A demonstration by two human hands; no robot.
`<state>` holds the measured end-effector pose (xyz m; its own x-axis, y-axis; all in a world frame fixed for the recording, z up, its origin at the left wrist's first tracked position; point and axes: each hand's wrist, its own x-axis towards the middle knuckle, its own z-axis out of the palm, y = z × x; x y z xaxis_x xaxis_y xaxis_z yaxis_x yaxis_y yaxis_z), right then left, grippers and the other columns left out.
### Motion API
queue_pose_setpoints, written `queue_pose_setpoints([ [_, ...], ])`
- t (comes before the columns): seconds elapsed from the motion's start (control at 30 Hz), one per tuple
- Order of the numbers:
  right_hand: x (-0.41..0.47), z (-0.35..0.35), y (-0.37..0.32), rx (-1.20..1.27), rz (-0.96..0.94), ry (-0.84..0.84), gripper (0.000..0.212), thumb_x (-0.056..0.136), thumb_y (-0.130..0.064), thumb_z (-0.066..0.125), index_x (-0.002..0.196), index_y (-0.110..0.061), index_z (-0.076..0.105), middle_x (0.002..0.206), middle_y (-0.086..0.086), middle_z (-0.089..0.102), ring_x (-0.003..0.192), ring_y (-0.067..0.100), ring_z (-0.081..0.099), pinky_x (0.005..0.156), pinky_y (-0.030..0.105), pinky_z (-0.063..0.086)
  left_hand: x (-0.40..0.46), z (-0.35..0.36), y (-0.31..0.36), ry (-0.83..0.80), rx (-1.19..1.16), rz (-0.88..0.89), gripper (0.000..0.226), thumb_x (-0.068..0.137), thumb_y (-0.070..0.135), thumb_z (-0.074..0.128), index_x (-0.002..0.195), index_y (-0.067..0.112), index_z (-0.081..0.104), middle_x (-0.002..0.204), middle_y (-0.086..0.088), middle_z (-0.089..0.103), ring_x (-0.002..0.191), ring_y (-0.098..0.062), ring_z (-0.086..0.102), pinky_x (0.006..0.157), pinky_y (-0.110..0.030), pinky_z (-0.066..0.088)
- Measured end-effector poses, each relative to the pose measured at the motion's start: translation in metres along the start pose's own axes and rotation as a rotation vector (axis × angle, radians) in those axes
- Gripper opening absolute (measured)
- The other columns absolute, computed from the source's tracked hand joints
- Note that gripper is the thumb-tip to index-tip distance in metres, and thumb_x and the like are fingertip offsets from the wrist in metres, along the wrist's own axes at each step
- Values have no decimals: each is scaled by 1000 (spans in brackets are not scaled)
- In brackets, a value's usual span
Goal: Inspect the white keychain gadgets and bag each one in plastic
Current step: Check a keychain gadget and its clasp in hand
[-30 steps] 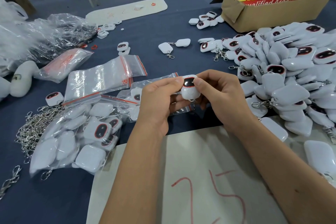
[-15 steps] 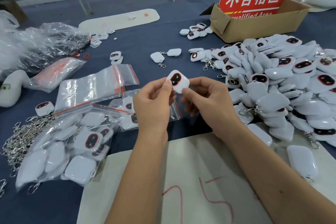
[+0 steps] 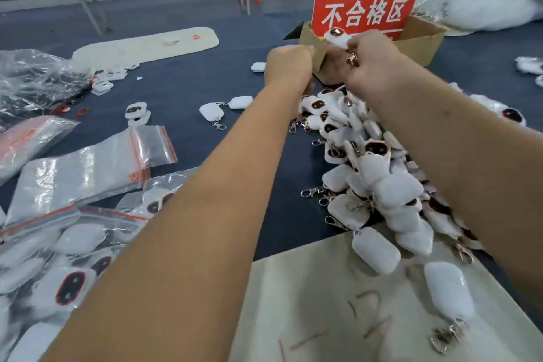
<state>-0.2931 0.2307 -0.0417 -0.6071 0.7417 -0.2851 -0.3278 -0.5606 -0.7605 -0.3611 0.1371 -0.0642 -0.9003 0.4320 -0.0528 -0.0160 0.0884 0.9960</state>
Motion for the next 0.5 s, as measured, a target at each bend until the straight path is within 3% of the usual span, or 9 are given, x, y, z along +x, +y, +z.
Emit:
queue_pose_setpoints([
  [0.03,8,2,-10,15,-2,-19,27,103,5,46,129,2,55,123,18,63,92,24,69,60,24,61,8,-4,-4,29,131,38,26,94,6,54,72,19,58,89,-12,66,76,-29,63,84,-41,60],
  [0.1,18,6,-25,21,-7,-76,29,106,4,45,134,3,52,127,15,60,105,19,68,79,23,62,13,-19,-17,68,471,132,31,91,3,52,69,24,55,102,-11,70,100,-34,66,92,-41,58],
  [0.13,21,7,-29,41,-2,-91,26,105,4,46,130,1,53,127,18,61,113,24,68,88,25,62,13,-26,-26,38,652,169,29,88,2,53,71,24,58,104,-12,70,103,-36,64,90,-38,56],
  [0.2,23,8,-31,103,4,-118,21,100,8,50,120,-2,51,120,30,58,114,43,65,85,43,65,13,-35,-44,-102,908,210,26,84,0,54,76,24,59,99,-17,68,100,-40,59,81,-35,52],
  [0.27,24,8,-28,96,-1,-146,30,97,10,51,124,-3,47,124,33,53,112,48,63,79,49,66,12,-40,-57,-171,997,249,24,84,-1,53,84,23,60,103,-16,69,104,-39,61,82,-37,53],
  [0.4,5,10,-6,-52,70,-76,20,100,4,49,119,-1,54,116,25,64,99,36,72,73,39,67,11,-43,-70,-77,1102,370,31,92,4,58,116,17,73,122,-11,60,108,-32,61,85,-37,50],
  [0.5,-24,8,25,-223,60,26,20,101,-2,48,118,-1,59,102,16,71,78,22,72,66,30,65,1,-42,-67,-46,1161,386,25,95,6,61,114,18,73,125,-11,58,110,-31,60,86,-33,45],
])
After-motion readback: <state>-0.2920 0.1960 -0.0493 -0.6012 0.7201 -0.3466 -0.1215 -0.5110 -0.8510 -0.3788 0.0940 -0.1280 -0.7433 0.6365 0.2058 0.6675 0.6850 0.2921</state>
